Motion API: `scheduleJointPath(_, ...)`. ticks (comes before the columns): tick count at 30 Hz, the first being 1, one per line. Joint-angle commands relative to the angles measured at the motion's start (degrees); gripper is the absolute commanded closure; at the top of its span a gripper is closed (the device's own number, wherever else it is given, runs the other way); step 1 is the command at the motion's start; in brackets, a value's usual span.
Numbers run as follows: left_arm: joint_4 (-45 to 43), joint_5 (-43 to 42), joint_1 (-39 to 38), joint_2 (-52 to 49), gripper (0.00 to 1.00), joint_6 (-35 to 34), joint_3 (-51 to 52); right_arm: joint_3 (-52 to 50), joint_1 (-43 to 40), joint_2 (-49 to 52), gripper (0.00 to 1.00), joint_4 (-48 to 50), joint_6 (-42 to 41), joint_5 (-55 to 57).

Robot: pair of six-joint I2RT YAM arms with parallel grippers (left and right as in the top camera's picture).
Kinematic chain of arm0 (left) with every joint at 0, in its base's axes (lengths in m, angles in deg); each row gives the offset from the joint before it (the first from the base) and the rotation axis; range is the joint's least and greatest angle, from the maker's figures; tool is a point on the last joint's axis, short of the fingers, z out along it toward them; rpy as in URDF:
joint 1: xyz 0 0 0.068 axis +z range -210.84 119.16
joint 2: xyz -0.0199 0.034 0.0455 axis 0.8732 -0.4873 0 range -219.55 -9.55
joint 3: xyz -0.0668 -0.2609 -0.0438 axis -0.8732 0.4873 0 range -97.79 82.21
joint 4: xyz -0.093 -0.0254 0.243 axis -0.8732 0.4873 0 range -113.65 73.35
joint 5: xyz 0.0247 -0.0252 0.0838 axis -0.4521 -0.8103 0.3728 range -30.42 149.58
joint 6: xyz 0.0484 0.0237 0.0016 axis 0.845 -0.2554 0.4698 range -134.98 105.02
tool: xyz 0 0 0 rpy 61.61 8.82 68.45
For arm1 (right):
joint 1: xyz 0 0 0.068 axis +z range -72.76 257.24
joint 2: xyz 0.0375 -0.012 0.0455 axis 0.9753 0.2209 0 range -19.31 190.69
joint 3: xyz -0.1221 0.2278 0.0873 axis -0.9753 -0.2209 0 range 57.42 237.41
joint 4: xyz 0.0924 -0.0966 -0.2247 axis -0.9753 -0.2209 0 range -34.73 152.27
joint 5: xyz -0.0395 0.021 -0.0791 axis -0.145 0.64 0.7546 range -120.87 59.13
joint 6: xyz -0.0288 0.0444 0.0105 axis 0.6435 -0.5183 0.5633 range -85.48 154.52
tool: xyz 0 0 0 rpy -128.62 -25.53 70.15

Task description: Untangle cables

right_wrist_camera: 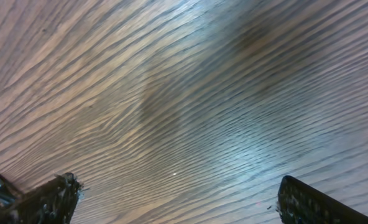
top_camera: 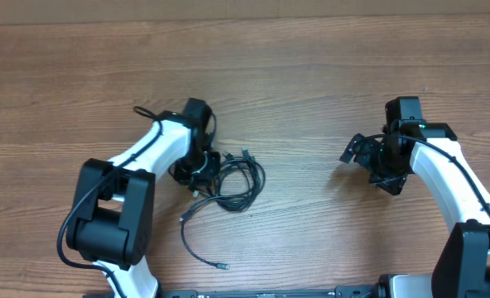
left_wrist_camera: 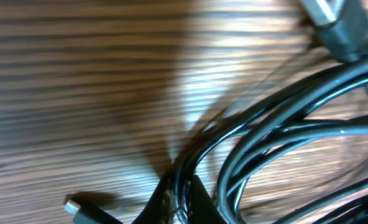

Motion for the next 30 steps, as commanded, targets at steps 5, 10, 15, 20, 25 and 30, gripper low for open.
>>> scheduleJointPath(5,0.0,-11.1,2.4,-0.4,0.96,11.5,0.9,-0.2,-0.2,0.0,0.0,0.0,0.2,-11.7)
scheduleJointPath(10,-0.2,-19.1,1.7,-0.4,0.95,12.3,0.9,-0.2,-0.2,0.0,0.0,-4.2,0.3,-15.2)
scheduleJointPath(15,-0.8,-19.0,0.7,-0.4,0.94,12.3,0.9,-0.2,-0.2,0.0,0.0,-4.4,0.3,-15.2)
scheduleJointPath(20,-0.8,-19.1,0.5,-0.4,0.89,12.2,1.0,-0.2,-0.2,0.0,0.04,-5.8,2.3,-15.2)
scheduleJointPath(25,-0.8,-19.8,-0.4,-0.4,0.91,12.3,1.0,-0.2,-0.1,0.0,0.12,-9.4,3.7,-15.2)
scheduleJointPath(30,-1.3,-20.1,-2.9,-0.4,0.9,12.2,1.0,-0.2,-0.1,0.0,0.14,-11.2,7.1,-15.2)
